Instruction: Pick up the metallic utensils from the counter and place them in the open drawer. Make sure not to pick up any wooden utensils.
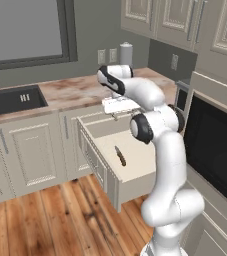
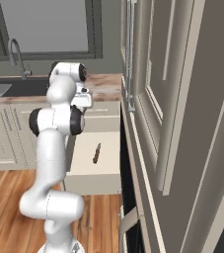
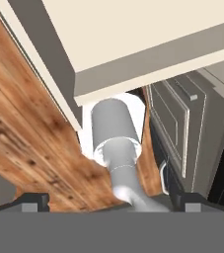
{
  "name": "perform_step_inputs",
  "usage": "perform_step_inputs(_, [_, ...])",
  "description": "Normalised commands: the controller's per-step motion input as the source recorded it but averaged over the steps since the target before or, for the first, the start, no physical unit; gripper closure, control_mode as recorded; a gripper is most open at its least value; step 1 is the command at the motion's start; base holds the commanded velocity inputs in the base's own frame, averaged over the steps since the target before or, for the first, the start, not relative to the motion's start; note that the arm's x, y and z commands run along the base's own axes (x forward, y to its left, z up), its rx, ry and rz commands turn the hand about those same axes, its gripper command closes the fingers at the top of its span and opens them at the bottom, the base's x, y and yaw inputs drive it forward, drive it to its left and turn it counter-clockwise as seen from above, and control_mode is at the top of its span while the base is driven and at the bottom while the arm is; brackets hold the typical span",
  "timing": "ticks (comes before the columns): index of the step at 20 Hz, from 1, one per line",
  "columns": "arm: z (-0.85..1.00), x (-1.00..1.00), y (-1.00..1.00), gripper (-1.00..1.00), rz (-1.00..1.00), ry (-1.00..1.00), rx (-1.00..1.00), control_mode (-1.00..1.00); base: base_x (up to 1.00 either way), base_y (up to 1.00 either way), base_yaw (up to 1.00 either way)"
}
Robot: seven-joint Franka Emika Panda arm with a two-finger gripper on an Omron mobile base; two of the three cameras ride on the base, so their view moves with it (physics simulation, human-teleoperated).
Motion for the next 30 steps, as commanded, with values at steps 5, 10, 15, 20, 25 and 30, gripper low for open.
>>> perform_step_inputs(5, [0.04,-1.0,0.0,-1.0,-0.04,-0.19,0.0,-1.0,0.0,0.0,0.0])
perform_step_inputs(10, [0.46,-1.0,-0.02,-1.0,-0.05,-0.19,0.0,-1.0,0.0,0.0,0.0])
perform_step_inputs(15, [0.63,-1.0,-0.04,-1.0,-0.06,-0.1,0.0,-1.0,0.0,0.0,0.0])
perform_step_inputs(20, [0.51,-0.76,-0.09,-1.0,-0.07,-0.01,0.0,-1.0,0.0,0.0,0.0])
perform_step_inputs(25, [0.18,-0.63,-0.14,-1.0,-0.08,-0.01,0.0,-1.0,0.0,0.0,0.0])
perform_step_inputs(30, [0.09,-0.38,-0.03,-1.0,-0.07,-0.12,0.0,-1.0,0.0,0.0,0.0])
